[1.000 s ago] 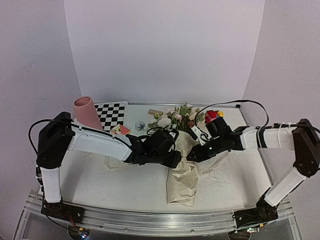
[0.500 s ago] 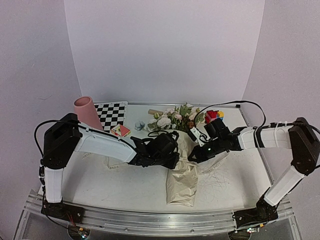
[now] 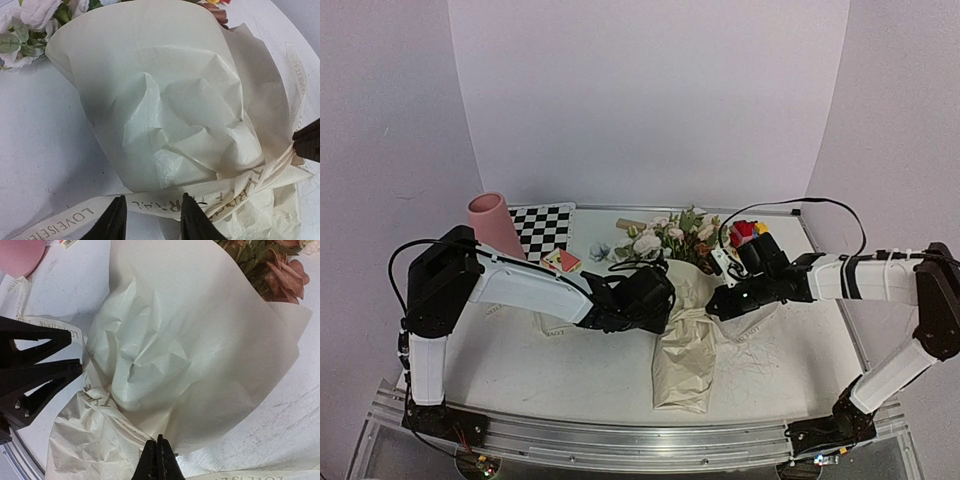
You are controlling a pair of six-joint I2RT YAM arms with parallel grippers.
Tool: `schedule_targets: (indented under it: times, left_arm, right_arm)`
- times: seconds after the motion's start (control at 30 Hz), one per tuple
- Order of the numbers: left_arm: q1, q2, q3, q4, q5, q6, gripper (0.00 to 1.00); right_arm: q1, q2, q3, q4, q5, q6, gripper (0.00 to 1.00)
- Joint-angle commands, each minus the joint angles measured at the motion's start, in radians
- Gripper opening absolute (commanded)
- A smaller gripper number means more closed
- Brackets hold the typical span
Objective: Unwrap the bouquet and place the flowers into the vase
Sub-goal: Untie the ribbon from the wrapping paper.
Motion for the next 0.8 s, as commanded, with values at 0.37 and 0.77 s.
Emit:
schedule_targets:
  times: [0.37, 0.77]
  left_arm:
    - [-0.009, -0.046, 0.007, 0.146, 0.205, 0.074, 0.58]
    - [-0.009, -0.010, 0.046, 0.096, 0.081, 0.063, 0.21]
  right_arm:
    - [0.008, -0.070, -0.028, -0.009, -0.022, 0.010, 0.00]
    - [0.007, -0.065, -0.030, -0.002, -0.012, 0.018, 0.00]
